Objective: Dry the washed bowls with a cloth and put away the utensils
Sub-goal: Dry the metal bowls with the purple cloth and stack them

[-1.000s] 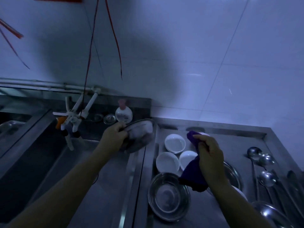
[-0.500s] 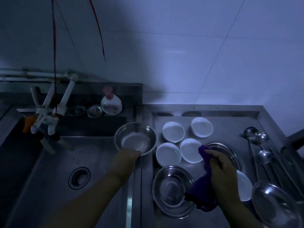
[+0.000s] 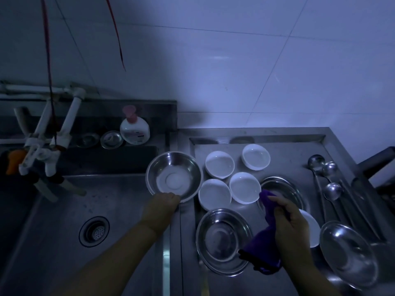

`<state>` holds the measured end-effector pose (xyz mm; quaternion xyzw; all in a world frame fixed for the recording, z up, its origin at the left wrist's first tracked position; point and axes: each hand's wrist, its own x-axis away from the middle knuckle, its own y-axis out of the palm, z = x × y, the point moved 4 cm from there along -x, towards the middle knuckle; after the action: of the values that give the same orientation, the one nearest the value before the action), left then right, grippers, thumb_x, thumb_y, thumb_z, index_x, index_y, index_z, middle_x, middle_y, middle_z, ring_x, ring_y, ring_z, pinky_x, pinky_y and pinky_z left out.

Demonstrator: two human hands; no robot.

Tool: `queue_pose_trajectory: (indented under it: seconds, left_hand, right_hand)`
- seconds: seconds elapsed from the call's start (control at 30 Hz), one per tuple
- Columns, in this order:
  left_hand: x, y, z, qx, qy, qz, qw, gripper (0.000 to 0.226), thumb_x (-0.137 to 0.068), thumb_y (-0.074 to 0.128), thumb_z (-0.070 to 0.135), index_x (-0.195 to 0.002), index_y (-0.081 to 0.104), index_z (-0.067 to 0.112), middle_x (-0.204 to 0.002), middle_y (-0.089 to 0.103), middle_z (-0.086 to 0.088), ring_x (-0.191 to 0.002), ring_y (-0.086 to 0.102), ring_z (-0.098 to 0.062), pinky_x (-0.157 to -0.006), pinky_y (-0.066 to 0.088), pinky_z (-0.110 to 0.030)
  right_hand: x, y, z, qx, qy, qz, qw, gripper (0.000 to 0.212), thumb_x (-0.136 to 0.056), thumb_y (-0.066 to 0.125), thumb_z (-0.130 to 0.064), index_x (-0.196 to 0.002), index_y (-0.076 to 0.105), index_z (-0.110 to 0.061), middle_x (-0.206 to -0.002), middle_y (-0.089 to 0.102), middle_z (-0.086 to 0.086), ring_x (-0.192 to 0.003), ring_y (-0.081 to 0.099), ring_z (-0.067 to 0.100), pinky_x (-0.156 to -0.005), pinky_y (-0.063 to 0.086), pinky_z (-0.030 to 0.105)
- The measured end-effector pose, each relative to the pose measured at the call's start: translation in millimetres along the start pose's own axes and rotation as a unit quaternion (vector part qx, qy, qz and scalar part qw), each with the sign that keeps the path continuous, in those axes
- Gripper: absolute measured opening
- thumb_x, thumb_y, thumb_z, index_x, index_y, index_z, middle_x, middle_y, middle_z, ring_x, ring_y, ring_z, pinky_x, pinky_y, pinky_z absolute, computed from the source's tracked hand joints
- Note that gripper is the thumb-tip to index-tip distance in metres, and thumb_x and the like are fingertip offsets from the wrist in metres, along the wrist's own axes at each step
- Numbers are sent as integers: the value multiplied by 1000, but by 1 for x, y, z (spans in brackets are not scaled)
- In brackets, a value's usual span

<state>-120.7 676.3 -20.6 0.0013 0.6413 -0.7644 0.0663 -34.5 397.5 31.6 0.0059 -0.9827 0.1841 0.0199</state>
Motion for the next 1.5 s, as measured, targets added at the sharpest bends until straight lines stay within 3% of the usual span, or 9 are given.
queue_pose_trajectory:
  seconds: [0.17, 0.3, 0.43, 0.57, 0.67, 0.87, 1.03, 1.23, 1.5]
  left_hand:
    - [1, 16, -10, -2, -5, 44, 999, 36, -36, 76, -12, -60, 62, 10, -55, 59, -5, -47, 56, -24, -42, 42, -24]
    - [9, 11, 4, 7, 29, 117, 993, 39, -64, 50, 10, -98, 69, 8, -95, 67, -8, -82, 62, -26, -73, 45, -33]
    - [22, 24, 56, 85, 84, 18, 993, 28, -57, 77, 11, -81, 63, 15, -77, 63, -3, -65, 61, -22, -52, 46, -25]
    - [38, 67, 78, 202, -143, -162, 955, 33, -83, 60, 25, -112, 49, 16, -111, 51, -4, -101, 54, -21, -76, 40, -28]
    - [42, 78, 85, 286, -260, -154, 909, 28, -80, 63, 23, -100, 44, 15, -108, 54, -8, -95, 56, -22, -69, 38, -26]
    - [46, 81, 96, 277, -291, -187, 897, 15, -84, 56, 27, -73, 48, 22, -79, 57, 3, -86, 63, -22, -60, 37, -24]
    - [49, 59, 106, 282, -283, -156, 903, 13, -92, 47, 29, -102, 52, 24, -103, 62, 2, -99, 61, -22, -69, 38, -23]
    - [55, -1, 120, 347, -330, -25, 878, 21, -82, 59, 31, -76, 40, 24, -73, 56, 8, -67, 55, -6, -53, 37, -21]
    - [40, -99, 147, 491, -272, 96, 822, 31, -67, 61, 23, -92, 61, 43, -81, 72, 10, -72, 69, -8, -66, 58, -37]
  right_hand:
    - [1, -7, -3, -5, 14, 14, 1000, 28, -93, 47, 3, -100, 68, -15, -94, 67, 7, -77, 58, 17, -59, 44, 20]
    - [3, -17, -6, -11, 8, 28, 1000, 27, -92, 49, 2, -97, 69, -15, -93, 67, 3, -77, 58, 12, -65, 43, 25]
    - [4, -26, 1, -14, 8, 18, 1000, 29, -93, 48, 2, -96, 70, -18, -93, 67, 0, -81, 59, 17, -68, 46, 28]
    - [6, -33, 9, -25, 5, 19, 999, 34, -92, 49, 3, -89, 69, -24, -87, 66, -10, -78, 59, 13, -61, 46, 14]
    - [7, -41, 16, -24, 10, 10, 1000, 32, -93, 48, 2, -91, 69, -22, -82, 65, -22, -75, 58, 1, -61, 45, 10]
    - [10, -55, 26, -27, 10, -16, 999, 35, -94, 48, 2, -89, 68, -26, -85, 65, -13, -79, 58, 13, -69, 47, 26]
    - [11, -66, 21, -23, -14, -44, 999, 34, -94, 48, 2, -89, 67, -26, -89, 65, -8, -81, 59, 13, -69, 45, 25]
    - [15, -71, -11, -20, -87, -110, 990, 39, -91, 49, 8, -93, 66, -28, -99, 65, -12, -93, 58, 0, -75, 41, 6]
    - [32, -66, -90, 37, -366, -68, 928, 25, -90, 55, -10, -99, 50, -33, -98, 59, -12, -88, 55, 2, -77, 43, 15]
